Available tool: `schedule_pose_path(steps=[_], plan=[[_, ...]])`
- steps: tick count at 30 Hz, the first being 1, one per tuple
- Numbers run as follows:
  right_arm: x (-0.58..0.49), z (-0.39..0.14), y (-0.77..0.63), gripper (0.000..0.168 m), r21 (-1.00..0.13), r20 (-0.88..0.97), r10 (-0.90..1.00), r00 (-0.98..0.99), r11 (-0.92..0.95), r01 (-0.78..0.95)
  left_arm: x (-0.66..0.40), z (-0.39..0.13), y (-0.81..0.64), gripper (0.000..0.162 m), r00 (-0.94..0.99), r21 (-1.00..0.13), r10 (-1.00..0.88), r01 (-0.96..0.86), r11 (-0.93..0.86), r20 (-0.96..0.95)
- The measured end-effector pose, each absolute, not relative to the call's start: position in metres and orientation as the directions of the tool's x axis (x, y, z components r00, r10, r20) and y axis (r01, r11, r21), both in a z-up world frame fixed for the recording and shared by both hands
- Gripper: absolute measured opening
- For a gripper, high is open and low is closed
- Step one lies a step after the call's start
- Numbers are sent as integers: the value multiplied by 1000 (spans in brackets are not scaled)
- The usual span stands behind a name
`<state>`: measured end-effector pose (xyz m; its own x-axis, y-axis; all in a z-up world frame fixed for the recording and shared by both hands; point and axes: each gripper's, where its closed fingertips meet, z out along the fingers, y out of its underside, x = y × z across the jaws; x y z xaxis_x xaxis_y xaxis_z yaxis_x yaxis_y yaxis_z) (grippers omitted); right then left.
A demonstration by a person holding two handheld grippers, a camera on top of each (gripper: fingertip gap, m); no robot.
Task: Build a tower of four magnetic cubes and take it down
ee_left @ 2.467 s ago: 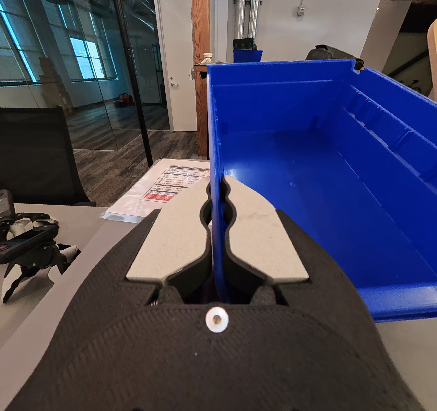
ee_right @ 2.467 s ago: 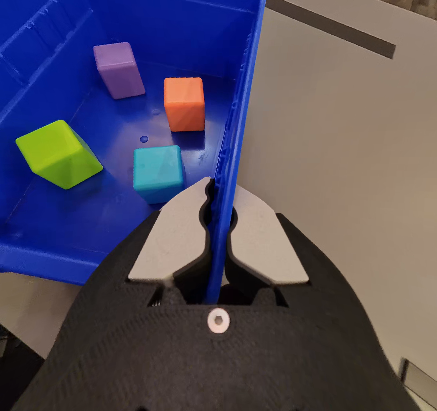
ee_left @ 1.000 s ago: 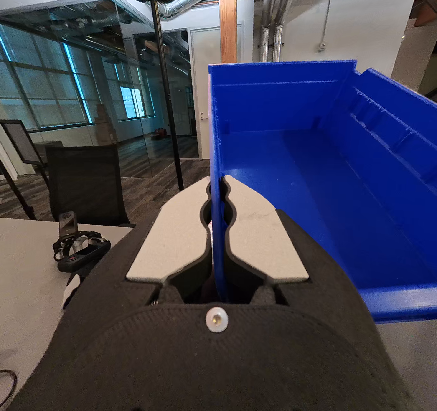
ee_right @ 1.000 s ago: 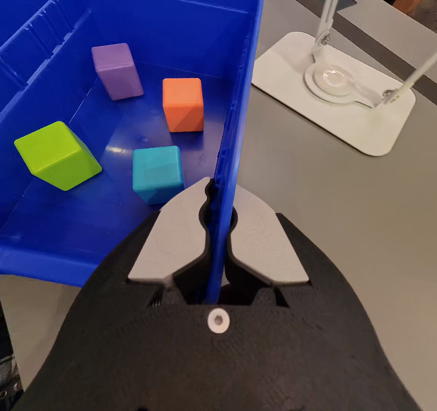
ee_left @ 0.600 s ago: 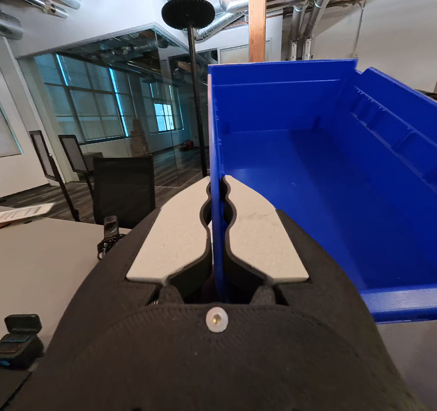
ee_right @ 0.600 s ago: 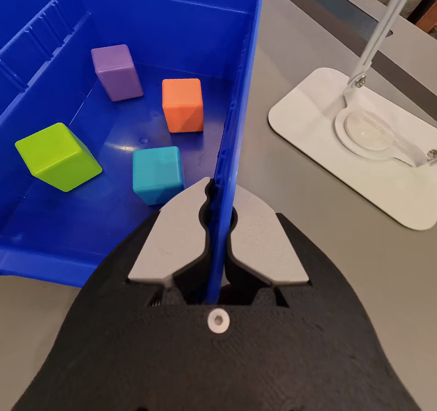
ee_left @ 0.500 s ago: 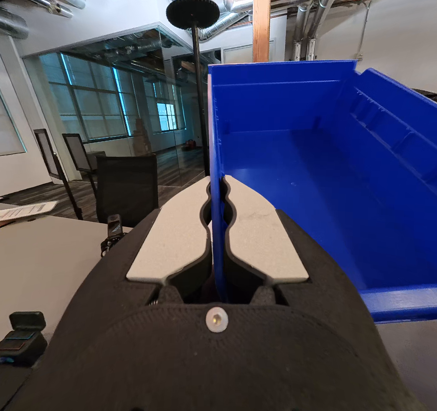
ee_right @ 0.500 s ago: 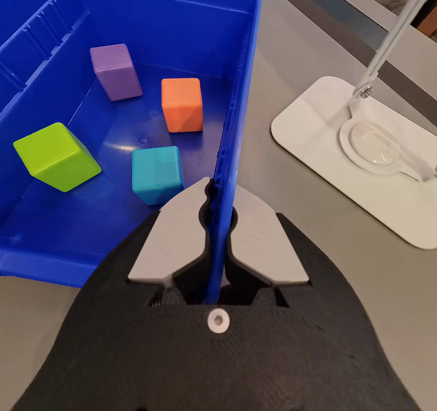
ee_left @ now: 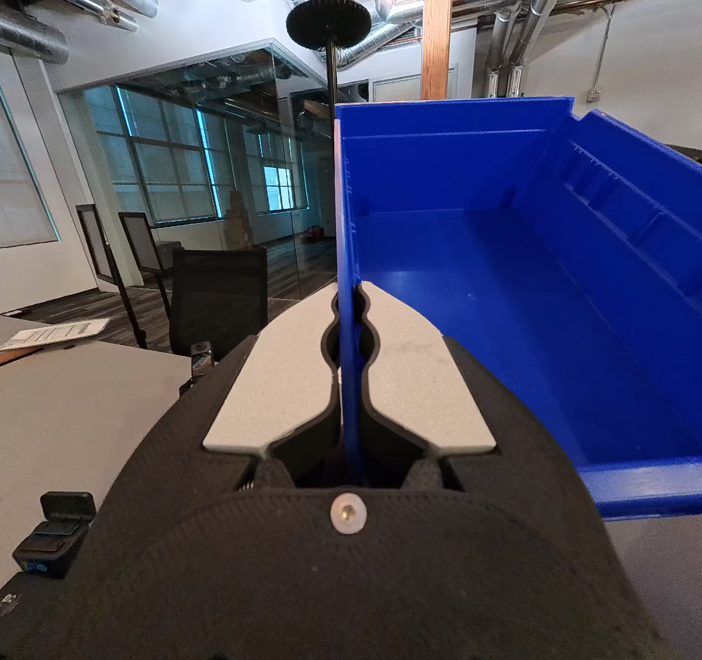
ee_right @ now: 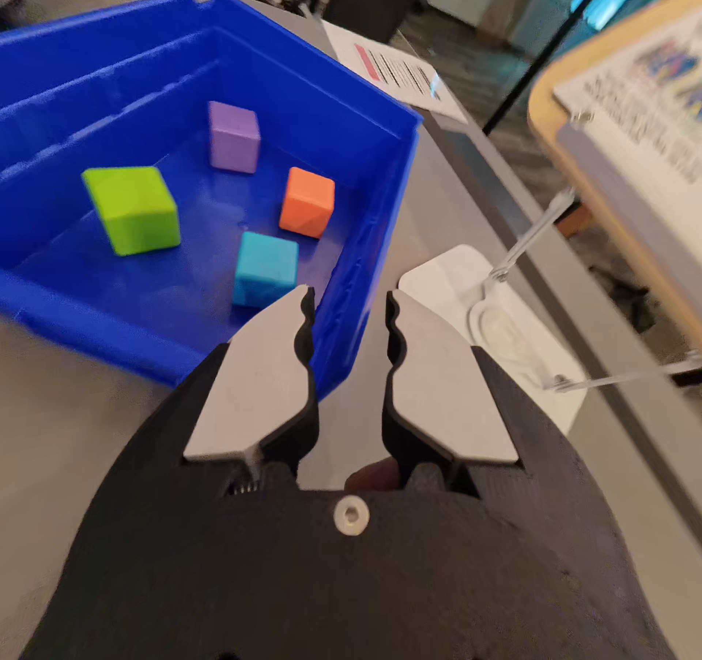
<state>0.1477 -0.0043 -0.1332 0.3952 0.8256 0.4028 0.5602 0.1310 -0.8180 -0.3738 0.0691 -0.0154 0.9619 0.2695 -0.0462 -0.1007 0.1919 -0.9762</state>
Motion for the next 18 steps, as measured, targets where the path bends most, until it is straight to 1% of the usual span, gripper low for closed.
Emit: schedule_pose_path(steps=[2, 4, 6, 9, 10, 14, 16, 18], plan=[[149, -124, -30, 36, -777, 473, 833, 286, 242, 581, -375, -14, 68, 3, 962, -976, 271, -94, 198, -38], [141, -123, -64, 36, -762, 484, 866, 129, 344, 549, -378, -14, 66, 3, 961, -975, 275, -86, 204, -27], [131, -139, -92, 37, -721, 469, 882, -43, 410, 559, -380, -14, 65, 3, 962, -974, 275, -65, 216, -4], [115, -169, -112, 45, -645, 466, 859, -213, 495, 583, -387, -16, 61, 4, 959, -972, 281, -34, 233, 34], [110, -179, -113, 48, -614, 472, 846, -250, 518, 596, -390, -17, 59, 4, 957, -971, 286, -26, 237, 44], [98, -210, -111, 47, -477, 505, 788, -351, 594, 648, -399, -17, 55, 4, 949, -969, 307, -13, 247, 66], [92, -218, -110, 42, -451, 513, 778, -364, 605, 656, -402, -16, 55, 4, 950, -968, 305, -12, 252, 68], [87, -220, -110, 43, -449, 517, 772, -370, 613, 650, -403, -15, 55, 4, 953, -966, 292, -5, 259, 73]])
